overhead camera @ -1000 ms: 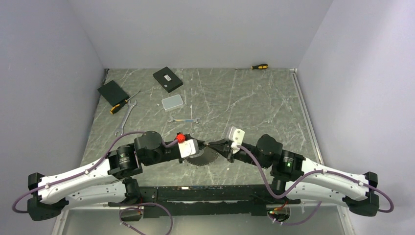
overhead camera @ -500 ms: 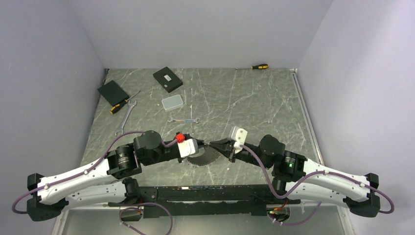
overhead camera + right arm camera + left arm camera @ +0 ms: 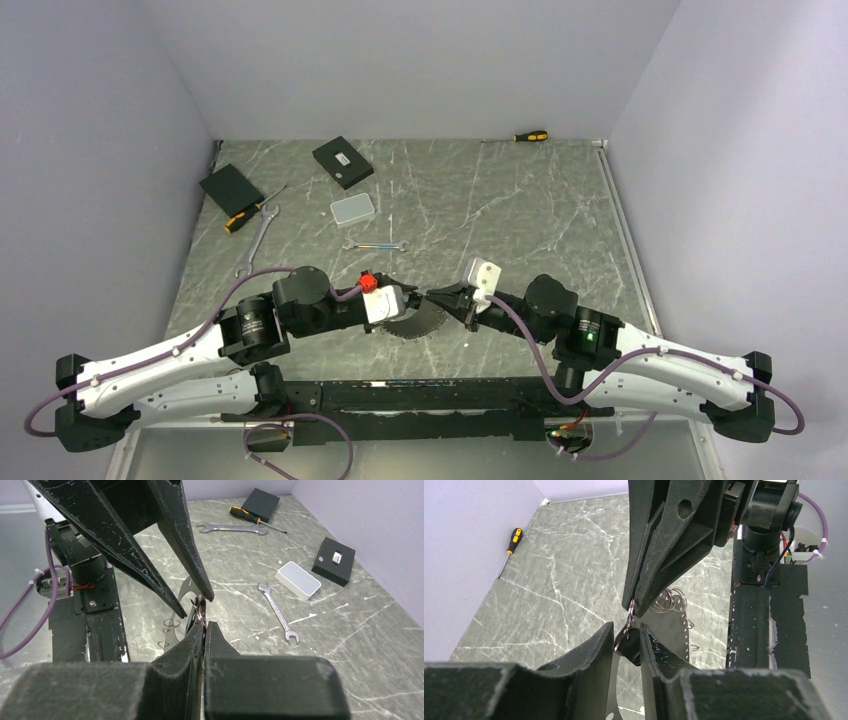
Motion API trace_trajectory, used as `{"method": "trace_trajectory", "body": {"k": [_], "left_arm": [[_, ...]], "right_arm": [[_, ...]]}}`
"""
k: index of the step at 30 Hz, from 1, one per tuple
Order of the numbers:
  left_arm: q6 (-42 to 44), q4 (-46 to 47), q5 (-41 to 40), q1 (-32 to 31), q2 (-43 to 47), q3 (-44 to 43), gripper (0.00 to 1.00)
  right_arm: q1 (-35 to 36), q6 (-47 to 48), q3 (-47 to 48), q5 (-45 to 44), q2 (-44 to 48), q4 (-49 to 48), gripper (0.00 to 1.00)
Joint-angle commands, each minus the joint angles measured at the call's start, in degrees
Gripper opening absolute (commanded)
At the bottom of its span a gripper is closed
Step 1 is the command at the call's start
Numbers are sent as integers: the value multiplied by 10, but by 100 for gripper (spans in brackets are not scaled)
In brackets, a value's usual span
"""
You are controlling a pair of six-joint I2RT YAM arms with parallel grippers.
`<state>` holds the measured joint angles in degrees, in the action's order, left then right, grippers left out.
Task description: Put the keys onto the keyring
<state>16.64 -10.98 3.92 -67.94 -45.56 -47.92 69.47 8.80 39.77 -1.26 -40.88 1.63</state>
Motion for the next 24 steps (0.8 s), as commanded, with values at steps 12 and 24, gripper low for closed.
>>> {"method": "trace_trajectory", "body": {"k": [12,24], "left_arm": [[-1,17,12,0,9,-16,0],[-16,26,22,0,15,-21,0]], "right_arm": [[2,-4,5,-4,7,-49,0],[2,-30,-15,-81,20,-127,0]]}}
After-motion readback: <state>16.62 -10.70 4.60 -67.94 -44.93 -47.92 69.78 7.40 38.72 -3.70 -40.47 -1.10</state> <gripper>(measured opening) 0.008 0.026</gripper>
